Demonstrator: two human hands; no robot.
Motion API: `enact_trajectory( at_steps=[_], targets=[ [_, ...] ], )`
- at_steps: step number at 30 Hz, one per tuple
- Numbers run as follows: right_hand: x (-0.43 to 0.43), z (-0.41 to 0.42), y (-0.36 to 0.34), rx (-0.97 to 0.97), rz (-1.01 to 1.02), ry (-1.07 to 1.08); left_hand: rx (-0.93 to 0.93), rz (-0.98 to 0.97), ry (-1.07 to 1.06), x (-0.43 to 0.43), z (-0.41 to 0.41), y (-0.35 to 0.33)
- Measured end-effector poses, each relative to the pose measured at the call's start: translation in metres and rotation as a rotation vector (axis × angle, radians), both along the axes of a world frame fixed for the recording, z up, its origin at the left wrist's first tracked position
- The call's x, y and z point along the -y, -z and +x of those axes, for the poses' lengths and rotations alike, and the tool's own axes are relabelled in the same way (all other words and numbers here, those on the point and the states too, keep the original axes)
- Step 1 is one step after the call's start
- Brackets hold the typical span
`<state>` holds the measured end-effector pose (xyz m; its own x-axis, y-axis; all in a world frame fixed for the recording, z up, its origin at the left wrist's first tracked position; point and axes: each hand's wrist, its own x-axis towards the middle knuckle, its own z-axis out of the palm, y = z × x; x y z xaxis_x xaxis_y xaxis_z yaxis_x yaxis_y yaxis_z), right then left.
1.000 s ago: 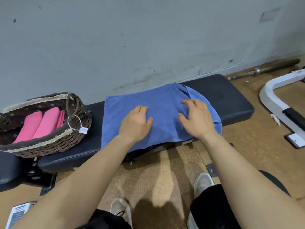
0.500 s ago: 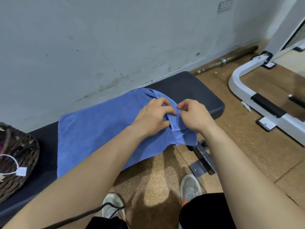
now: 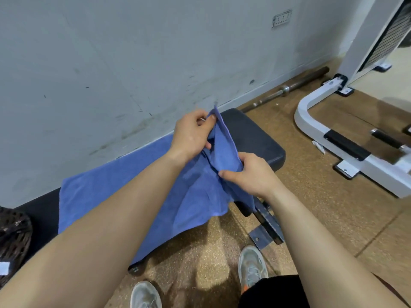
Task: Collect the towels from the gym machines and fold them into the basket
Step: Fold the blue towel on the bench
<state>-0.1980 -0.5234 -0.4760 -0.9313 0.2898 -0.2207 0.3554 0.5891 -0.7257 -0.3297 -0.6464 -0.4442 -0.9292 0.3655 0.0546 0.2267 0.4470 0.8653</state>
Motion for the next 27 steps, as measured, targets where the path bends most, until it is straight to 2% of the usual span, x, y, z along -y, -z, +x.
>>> enact_trajectory(
  at_steps=[5,10,16,22,24,27],
  targets=[
    [-0.015,0.002,0.002,0.039,0.029,0.096,-0.082,-0.004,-0.095,-0.033,-0.034,-0.018],
    [-0.05,0.006,0.002,0.072,0.06,0.265,-0.055,-0.037,-0.147,-0.057,-0.069,-0.012],
    [-0.079,0.007,0.006,0.062,0.128,0.459,-0.153,-0.194,-0.177,-0.081,-0.106,0.02],
    [-0.074,-0.001,0.005,0.121,0.326,0.471,-0.105,-0.316,-0.094,-0.096,-0.116,0.04],
    [-0.067,-0.004,0.003,0.133,0.379,0.409,-0.104,-0.407,-0.026,-0.085,-0.106,0.047],
    [-0.048,-0.011,0.001,0.117,0.378,0.25,-0.168,-0.429,0.058,-0.049,-0.075,0.055]
  ],
)
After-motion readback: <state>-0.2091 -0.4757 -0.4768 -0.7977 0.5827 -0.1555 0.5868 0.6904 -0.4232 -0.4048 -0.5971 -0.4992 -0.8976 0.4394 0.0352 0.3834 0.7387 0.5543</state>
